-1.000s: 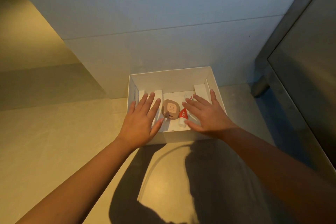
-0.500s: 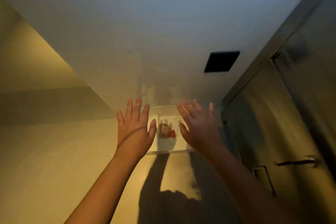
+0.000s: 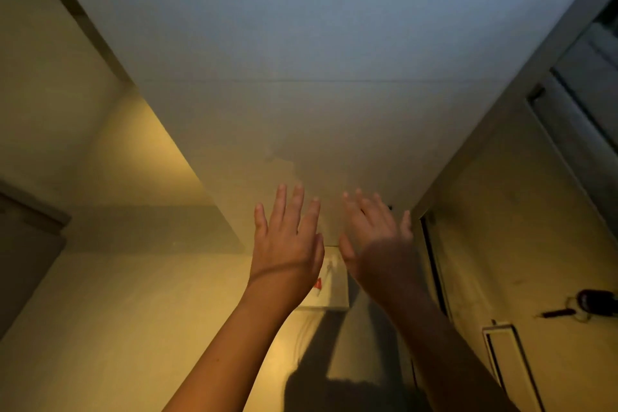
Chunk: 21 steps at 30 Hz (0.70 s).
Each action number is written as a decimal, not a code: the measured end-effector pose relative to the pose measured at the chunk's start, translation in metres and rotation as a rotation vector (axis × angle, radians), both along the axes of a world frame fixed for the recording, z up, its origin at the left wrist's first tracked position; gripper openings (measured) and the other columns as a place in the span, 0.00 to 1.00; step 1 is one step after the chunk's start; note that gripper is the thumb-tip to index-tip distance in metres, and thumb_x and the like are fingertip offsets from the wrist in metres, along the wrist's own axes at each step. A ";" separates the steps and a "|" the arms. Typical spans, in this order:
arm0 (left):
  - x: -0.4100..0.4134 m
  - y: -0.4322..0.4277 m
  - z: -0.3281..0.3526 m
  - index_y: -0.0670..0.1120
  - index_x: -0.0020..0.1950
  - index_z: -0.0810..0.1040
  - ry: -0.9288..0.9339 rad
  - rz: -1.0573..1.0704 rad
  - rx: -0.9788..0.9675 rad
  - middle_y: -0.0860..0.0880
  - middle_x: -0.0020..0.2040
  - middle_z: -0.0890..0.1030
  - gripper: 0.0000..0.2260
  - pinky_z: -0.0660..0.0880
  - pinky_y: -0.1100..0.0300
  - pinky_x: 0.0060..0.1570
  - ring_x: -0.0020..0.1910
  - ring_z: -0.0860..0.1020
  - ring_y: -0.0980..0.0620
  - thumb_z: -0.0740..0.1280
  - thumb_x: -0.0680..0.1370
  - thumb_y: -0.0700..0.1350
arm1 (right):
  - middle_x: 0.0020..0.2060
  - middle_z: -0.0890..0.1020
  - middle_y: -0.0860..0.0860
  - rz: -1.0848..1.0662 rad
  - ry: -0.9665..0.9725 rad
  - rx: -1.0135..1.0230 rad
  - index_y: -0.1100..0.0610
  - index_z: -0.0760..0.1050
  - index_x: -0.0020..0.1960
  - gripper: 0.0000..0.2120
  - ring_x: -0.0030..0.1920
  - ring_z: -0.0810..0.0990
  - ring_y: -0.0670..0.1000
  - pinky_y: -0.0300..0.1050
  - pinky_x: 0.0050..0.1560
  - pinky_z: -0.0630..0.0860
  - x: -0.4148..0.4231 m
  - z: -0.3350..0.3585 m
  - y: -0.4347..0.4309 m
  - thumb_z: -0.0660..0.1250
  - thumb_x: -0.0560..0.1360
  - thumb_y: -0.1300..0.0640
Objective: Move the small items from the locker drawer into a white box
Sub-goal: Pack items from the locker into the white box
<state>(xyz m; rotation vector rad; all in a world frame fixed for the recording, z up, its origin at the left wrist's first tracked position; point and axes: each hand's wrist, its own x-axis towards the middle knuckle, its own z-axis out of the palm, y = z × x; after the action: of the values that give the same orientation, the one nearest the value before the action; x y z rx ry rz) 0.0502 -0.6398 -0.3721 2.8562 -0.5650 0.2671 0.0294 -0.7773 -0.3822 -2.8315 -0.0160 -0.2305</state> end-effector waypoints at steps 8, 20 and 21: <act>-0.045 0.010 0.096 0.40 0.62 0.76 -0.092 -0.039 -0.160 0.38 0.63 0.75 0.23 0.63 0.35 0.57 0.64 0.70 0.35 0.74 0.68 0.42 | 0.74 0.56 0.50 0.007 -0.033 0.015 0.49 0.53 0.74 0.26 0.74 0.50 0.51 0.53 0.72 0.48 -0.047 0.117 0.019 0.56 0.79 0.49; -0.094 0.064 0.165 0.39 0.60 0.78 -0.185 -0.611 -0.169 0.37 0.62 0.75 0.22 0.66 0.33 0.55 0.62 0.72 0.35 0.75 0.66 0.40 | 0.60 0.77 0.57 -0.545 -0.228 -0.106 0.58 0.74 0.64 0.24 0.62 0.75 0.59 0.68 0.60 0.64 -0.158 0.185 0.102 0.72 0.69 0.59; -0.099 0.066 0.168 0.39 0.60 0.78 -0.184 -0.652 -0.169 0.37 0.62 0.75 0.22 0.66 0.33 0.55 0.62 0.72 0.35 0.75 0.66 0.39 | 0.62 0.76 0.57 -0.594 -0.220 -0.108 0.57 0.73 0.65 0.23 0.63 0.73 0.58 0.66 0.62 0.63 -0.170 0.187 0.107 0.71 0.70 0.59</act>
<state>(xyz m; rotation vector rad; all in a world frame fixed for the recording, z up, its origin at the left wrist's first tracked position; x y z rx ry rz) -0.0486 -0.5735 -0.2040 2.3382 -1.3827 0.4319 -0.1405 -0.6699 -0.1954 -2.8234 0.7905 -0.6818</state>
